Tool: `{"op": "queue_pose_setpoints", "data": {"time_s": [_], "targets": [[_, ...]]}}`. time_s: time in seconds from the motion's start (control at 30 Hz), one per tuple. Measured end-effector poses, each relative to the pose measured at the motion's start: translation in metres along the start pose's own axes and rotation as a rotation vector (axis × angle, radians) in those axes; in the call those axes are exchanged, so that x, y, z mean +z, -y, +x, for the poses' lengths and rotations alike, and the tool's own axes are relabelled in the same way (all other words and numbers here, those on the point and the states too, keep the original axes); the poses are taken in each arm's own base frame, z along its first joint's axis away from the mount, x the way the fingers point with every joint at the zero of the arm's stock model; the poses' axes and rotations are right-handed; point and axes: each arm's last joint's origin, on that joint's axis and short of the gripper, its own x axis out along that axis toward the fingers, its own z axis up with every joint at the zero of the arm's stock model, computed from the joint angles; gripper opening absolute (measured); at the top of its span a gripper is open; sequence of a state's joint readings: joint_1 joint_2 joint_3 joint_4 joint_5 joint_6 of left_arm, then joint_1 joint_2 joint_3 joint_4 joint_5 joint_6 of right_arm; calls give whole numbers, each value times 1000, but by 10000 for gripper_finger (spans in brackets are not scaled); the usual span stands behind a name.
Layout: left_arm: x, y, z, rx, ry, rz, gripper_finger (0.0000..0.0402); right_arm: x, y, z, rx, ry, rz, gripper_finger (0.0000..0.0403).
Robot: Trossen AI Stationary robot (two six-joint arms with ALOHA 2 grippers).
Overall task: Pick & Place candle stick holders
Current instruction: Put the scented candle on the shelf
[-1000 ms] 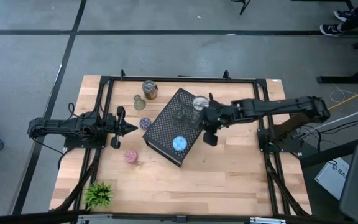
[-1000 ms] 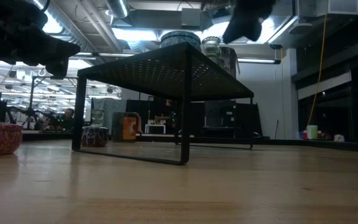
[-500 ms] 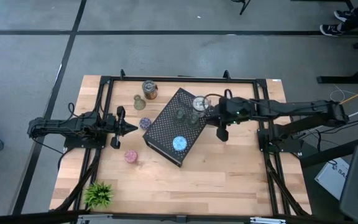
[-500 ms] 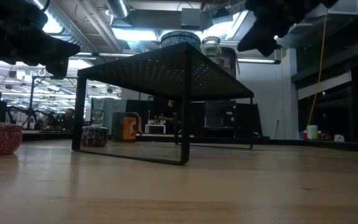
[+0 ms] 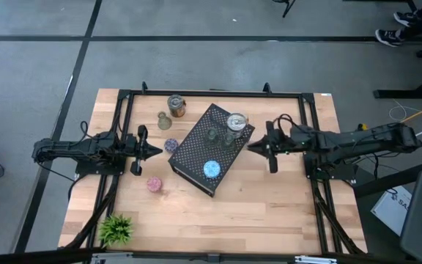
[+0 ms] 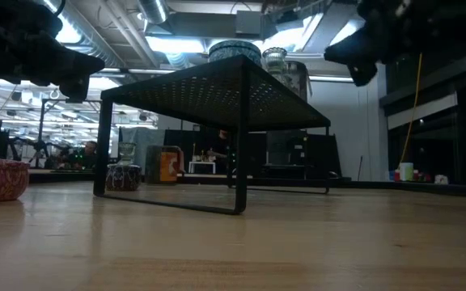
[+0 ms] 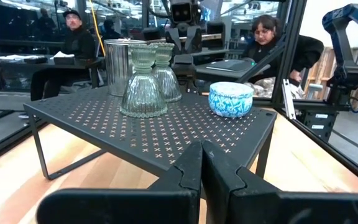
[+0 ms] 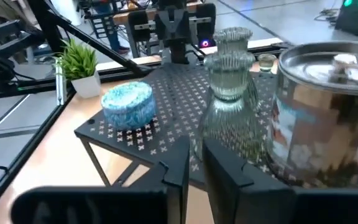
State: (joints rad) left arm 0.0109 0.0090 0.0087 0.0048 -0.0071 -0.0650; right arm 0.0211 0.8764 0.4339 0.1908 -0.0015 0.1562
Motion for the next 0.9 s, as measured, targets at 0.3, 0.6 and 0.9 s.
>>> {"op": "queue_pose_setpoints", "data": {"time_s": [0.3, 0.6, 0.9], "targets": [[0, 0, 0, 0, 0, 0, 2, -34, 6, -24, -60, 41, -1, 48], [0, 0, 0, 0, 0, 0, 2, -76, 12, -39, -54, 77, -45, 48], [0, 0, 0, 0, 0, 0, 2, -87, 14, -47, -44, 127, -118, 48]]}}
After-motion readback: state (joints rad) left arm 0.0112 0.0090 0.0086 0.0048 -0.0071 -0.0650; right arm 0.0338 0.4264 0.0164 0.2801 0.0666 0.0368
